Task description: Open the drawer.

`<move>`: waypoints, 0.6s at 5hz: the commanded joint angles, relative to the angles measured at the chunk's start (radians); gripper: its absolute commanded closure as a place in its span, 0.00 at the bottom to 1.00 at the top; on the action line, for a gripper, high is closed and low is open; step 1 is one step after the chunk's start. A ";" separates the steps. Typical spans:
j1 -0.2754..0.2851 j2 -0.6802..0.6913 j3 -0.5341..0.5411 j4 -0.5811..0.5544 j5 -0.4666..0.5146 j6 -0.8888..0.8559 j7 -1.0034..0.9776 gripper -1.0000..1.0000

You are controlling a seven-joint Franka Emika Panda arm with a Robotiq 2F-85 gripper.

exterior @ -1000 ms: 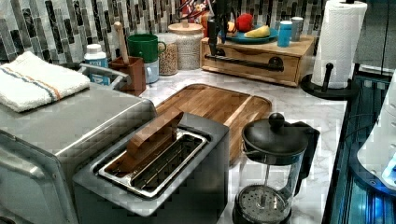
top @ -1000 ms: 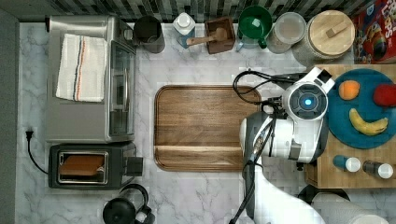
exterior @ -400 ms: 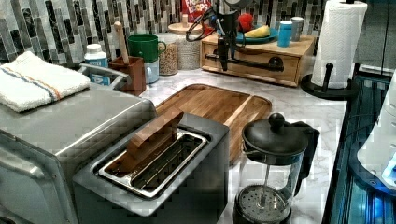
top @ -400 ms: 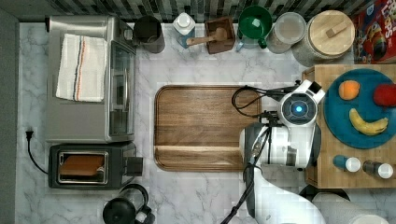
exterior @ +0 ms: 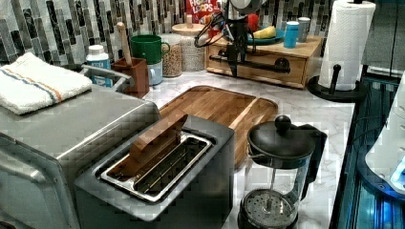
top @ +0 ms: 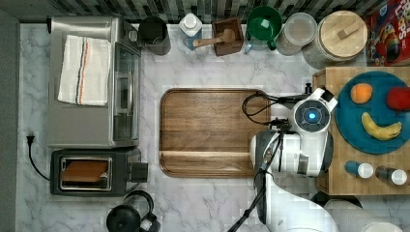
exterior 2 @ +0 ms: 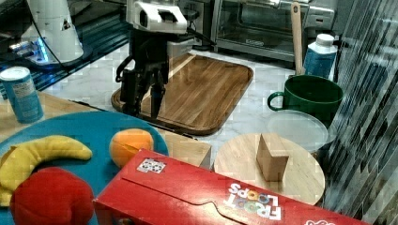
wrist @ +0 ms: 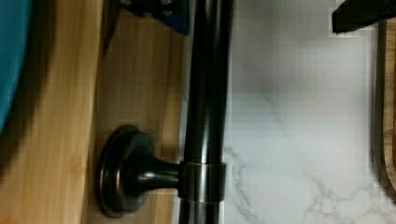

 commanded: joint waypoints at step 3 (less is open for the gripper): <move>0.079 0.025 0.151 0.072 0.230 -0.165 -0.003 0.00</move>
